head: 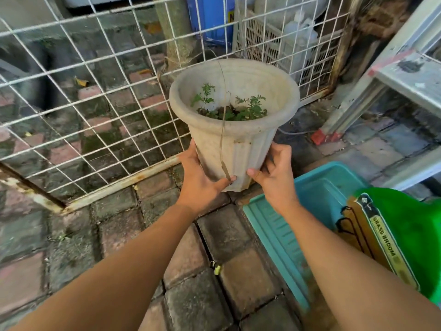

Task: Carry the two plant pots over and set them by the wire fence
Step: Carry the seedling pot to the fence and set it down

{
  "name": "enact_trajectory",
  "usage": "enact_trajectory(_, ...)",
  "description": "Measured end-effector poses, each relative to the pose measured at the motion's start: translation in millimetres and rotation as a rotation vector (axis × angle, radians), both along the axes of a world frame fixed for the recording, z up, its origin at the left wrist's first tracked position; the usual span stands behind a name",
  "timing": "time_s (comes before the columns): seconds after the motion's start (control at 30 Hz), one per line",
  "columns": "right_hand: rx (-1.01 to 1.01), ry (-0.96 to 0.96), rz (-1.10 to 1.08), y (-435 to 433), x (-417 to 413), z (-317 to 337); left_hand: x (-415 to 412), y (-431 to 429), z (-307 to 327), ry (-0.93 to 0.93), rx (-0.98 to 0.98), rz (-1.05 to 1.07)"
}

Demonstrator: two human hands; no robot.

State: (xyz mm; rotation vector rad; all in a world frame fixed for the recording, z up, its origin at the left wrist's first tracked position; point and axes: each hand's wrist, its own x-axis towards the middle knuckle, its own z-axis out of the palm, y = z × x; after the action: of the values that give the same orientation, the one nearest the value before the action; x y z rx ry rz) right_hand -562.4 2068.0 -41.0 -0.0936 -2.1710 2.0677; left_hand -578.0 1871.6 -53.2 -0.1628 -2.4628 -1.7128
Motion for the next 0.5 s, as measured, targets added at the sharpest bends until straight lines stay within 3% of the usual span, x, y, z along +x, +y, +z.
enact_trajectory(0.2, 0.025, -0.022, 0.018, 10.9, -11.0, 2.4, -16.4, 12.5, -1.8, -0.076, 0.024, -0.093)
enact_trajectory(0.4, 0.058, -0.065, 0.06, 23.2, 3.0, 14.6, -3.9, -8.4, 8.1, -0.001, -0.067, -0.175)
enact_trajectory(0.5, -0.026, -0.063, -0.028, 32.1, 13.0, 32.4, 10.7, -24.7, 29.0, -0.024, 0.083, -0.078)
